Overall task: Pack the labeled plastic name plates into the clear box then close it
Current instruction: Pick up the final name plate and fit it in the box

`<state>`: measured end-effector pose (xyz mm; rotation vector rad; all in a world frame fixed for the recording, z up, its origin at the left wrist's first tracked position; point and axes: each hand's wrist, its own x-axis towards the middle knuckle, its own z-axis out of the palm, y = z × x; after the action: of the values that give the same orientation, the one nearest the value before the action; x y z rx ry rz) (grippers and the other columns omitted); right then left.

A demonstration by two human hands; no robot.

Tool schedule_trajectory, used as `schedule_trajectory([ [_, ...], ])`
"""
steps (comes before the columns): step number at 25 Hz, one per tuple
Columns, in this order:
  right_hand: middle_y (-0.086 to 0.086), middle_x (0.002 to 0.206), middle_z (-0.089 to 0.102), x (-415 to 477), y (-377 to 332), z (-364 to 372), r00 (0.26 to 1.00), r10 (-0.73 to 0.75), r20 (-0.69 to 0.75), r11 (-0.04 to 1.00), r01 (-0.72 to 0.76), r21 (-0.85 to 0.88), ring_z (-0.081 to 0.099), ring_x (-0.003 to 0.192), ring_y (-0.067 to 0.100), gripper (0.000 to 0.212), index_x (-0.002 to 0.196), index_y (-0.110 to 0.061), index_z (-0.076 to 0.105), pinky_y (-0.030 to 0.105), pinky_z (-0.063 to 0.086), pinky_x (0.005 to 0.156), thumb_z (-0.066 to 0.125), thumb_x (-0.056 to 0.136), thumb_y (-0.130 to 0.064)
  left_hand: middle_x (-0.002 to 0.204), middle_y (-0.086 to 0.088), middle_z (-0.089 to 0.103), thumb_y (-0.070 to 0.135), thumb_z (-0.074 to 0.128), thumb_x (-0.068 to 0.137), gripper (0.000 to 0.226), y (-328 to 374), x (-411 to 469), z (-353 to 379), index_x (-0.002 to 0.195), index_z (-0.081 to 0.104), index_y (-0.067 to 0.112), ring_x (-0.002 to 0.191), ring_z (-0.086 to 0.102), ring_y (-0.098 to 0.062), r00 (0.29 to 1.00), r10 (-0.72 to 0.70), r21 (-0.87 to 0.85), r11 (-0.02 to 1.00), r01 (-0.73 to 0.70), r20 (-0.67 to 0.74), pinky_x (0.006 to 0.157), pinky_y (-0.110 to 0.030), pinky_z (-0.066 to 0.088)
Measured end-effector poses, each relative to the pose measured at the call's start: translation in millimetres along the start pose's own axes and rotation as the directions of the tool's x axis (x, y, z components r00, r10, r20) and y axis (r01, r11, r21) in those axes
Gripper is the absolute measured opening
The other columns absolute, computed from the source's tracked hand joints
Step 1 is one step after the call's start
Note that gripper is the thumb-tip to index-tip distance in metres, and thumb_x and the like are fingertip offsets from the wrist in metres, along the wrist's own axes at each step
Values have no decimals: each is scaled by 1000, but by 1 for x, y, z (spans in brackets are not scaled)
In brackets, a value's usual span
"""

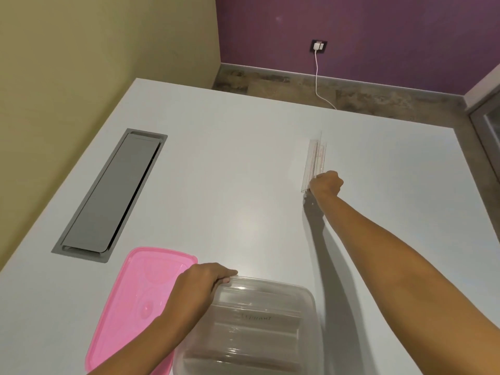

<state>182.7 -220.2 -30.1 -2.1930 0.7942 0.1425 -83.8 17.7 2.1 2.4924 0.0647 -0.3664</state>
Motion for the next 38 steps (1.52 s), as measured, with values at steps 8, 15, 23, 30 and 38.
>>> schedule_trajectory([
  [8,8,71,65,-66,27,-40,982,121,143,890,-171,422,58,49,13,12,82,-2,69,8,37,29,58,83,3,112,16,69,33,58,90,25,11,-5,-3,113,66,33,102,62,-1,999,23,-32,999,-24,-29,77,-9,41],
  [15,7,76,59,-148,59,-65,928,-105,357,825,-119,553,52,62,15,28,103,3,64,22,50,61,42,89,11,115,13,66,28,64,85,31,39,-5,-16,116,63,31,101,61,-3,988,58,-250,964,-93,-143,90,-28,49],
  [23,3,67,41,-208,75,-95,797,-326,508,869,41,493,34,54,14,40,99,-1,65,25,31,54,25,98,3,135,14,41,24,65,85,62,41,-7,-53,139,34,24,117,45,-6,913,-14,-422,890,-174,-407,96,-24,38],
  [30,-1,65,45,-225,92,-105,765,-304,568,905,46,423,37,51,9,39,106,-3,66,20,32,53,28,98,-2,74,25,69,16,61,87,24,29,-39,-59,65,58,24,79,61,8,937,-53,-451,885,-116,-345,66,-7,42],
  [38,-18,105,67,-265,103,-105,758,-506,411,856,499,134,60,97,4,20,96,-31,67,25,43,84,52,90,-44,69,10,71,16,62,83,22,25,-67,-38,62,67,18,66,62,1,944,-152,-528,849,-28,-294,64,-20,39],
])
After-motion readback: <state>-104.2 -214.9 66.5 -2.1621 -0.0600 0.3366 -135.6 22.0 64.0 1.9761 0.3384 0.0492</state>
